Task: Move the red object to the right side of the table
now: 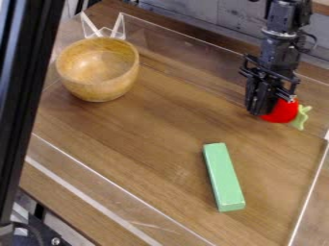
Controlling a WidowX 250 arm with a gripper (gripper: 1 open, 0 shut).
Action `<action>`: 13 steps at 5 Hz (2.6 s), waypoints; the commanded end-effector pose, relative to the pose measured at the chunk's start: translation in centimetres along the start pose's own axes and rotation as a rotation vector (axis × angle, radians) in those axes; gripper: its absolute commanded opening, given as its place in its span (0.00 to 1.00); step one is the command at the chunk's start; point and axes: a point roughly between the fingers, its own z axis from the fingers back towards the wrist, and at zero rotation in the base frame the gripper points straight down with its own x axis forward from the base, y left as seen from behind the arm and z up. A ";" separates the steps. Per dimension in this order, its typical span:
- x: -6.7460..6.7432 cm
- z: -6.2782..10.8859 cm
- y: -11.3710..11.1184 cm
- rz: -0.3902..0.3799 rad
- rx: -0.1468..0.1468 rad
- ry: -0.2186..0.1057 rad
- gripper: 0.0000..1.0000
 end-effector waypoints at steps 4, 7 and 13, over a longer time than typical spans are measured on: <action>0.6 3.0 0.4 -0.056 -0.007 -0.107 0.00; -0.9 2.6 -2.1 -0.092 -0.007 -0.104 0.00; -2.7 -1.1 -4.0 -0.191 0.035 -0.024 1.00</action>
